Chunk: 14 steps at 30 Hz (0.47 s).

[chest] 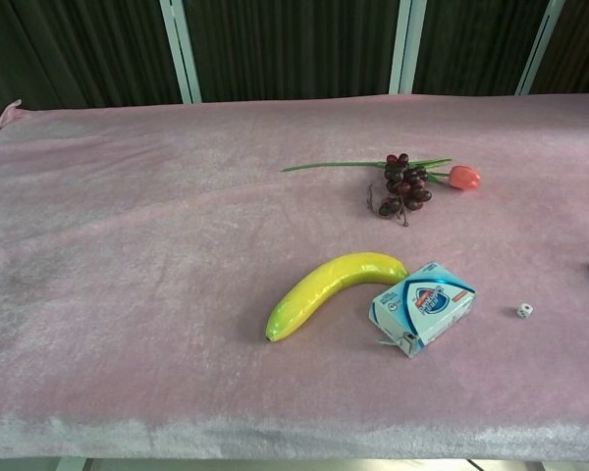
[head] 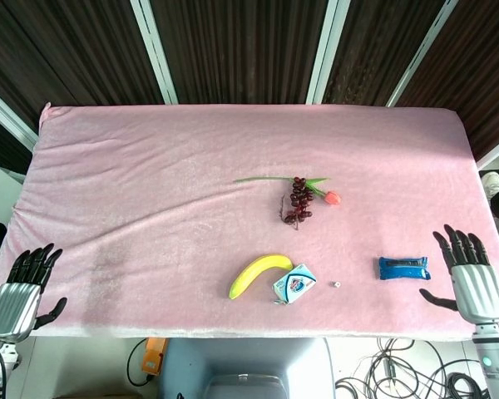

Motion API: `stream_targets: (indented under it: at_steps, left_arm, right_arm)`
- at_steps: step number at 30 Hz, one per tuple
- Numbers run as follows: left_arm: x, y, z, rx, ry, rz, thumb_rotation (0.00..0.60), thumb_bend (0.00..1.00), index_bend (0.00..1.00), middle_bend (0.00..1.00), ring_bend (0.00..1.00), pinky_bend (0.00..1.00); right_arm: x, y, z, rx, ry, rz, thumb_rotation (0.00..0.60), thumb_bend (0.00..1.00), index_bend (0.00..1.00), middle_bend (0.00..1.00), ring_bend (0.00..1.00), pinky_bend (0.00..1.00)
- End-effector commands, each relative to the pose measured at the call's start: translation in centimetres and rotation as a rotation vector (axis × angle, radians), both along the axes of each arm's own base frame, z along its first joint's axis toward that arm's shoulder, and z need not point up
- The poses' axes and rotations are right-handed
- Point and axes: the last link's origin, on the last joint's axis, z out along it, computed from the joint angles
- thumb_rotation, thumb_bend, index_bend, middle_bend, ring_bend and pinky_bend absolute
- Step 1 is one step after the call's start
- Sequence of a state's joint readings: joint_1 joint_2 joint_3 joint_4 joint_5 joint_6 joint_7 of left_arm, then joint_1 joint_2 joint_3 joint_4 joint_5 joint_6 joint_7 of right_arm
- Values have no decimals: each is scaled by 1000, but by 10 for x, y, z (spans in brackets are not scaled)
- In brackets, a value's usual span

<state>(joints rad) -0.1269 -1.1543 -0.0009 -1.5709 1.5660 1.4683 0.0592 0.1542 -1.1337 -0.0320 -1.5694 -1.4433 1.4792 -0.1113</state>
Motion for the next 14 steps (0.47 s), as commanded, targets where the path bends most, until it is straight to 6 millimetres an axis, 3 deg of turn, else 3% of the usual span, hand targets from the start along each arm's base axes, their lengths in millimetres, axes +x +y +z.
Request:
stream_targets:
  at_steps: [1,14]
  left_arm:
    - [-1,2,0,2,3,7,600,304,0,0,0,20]
    - [1,3,-5,-15,13,1,600,305,0,0,0,20]
  right_arm:
    - [-6,5,0,28,-13,-3,600,210,0,0,0,0]
    - [-4,4,-3,25,-19,3,600,210,0,0,0,0]
